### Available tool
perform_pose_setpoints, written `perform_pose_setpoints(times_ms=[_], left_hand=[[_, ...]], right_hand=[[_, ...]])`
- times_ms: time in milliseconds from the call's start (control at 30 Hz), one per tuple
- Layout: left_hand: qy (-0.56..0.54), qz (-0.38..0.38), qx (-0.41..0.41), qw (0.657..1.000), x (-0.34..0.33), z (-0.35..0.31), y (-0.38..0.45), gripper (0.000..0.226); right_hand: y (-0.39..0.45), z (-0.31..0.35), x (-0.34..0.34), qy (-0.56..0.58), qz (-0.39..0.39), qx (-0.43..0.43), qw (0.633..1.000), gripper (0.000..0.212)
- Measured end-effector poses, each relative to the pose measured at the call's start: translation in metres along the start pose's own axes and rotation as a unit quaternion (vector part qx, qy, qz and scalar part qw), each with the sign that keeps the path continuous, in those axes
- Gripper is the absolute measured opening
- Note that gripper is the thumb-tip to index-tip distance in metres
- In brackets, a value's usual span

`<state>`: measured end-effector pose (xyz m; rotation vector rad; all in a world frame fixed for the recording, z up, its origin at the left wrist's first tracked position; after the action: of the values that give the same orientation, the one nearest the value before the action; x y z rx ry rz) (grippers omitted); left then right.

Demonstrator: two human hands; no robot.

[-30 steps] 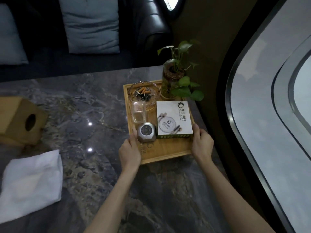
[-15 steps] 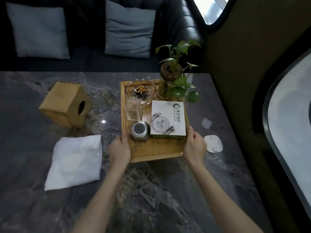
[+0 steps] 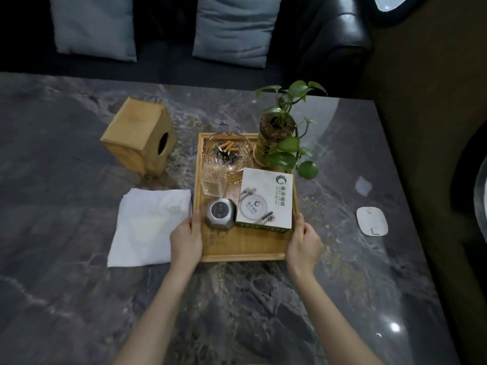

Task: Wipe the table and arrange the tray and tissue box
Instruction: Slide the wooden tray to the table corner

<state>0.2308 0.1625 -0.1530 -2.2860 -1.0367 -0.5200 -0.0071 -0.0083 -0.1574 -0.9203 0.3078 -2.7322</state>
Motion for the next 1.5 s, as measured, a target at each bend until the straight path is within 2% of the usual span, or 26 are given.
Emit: perform_pose_setpoints(times_ms=[467,733,867,1033,1167,1233,1333,1500], left_hand=[[0.010,0.027,0.023,0.999,-0.020,0.022,-0.005,0.044],[0.052,0.027,0.029,0.998,-0.022,0.023,-0.006,0.048],[0.091,0.057,0.036,0.994,-0.026,0.026,-0.006,0.043],[0.207,0.100,0.015,0.973,-0.025,0.017,-0.002,0.044],[0.326,0.116,0.011,0.938,-0.028,0.011,0.002,0.038],[0.384,0.136,-0.006,0.913,-0.036,0.012,0.004,0.033],[0.415,0.146,-0.004,0.898,-0.041,0.019,0.007,0.035],[0.409,0.146,0.000,0.901,-0.042,0.022,0.007,0.038]], right_hand=[[-0.012,-0.034,-0.004,0.007,0.004,-0.055,0.998,0.055],[-0.015,-0.041,-0.005,-0.003,0.003,-0.067,0.998,0.050],[-0.015,-0.037,-0.008,-0.021,0.036,-0.052,0.998,0.042],[-0.014,-0.026,-0.010,-0.144,0.125,0.016,0.982,0.031],[-0.011,-0.006,-0.014,-0.343,0.166,0.115,0.917,0.033],[-0.010,-0.004,-0.019,-0.397,0.186,0.132,0.889,0.035],[-0.011,-0.006,-0.022,-0.404,0.199,0.128,0.884,0.030],[-0.013,-0.008,-0.022,-0.390,0.197,0.122,0.891,0.027]])
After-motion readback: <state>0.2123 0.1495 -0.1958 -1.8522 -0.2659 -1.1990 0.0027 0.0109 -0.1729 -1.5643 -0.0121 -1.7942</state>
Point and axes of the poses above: each hand's wrist, its own y-axis towards the middle knuckle, its own x-axis out of the back of the hand, z = x × y, the point moved 10 cm from there along y, towards the middle knuckle, and after that the axes turned 9 degrees about z, right-handed, at the moved point
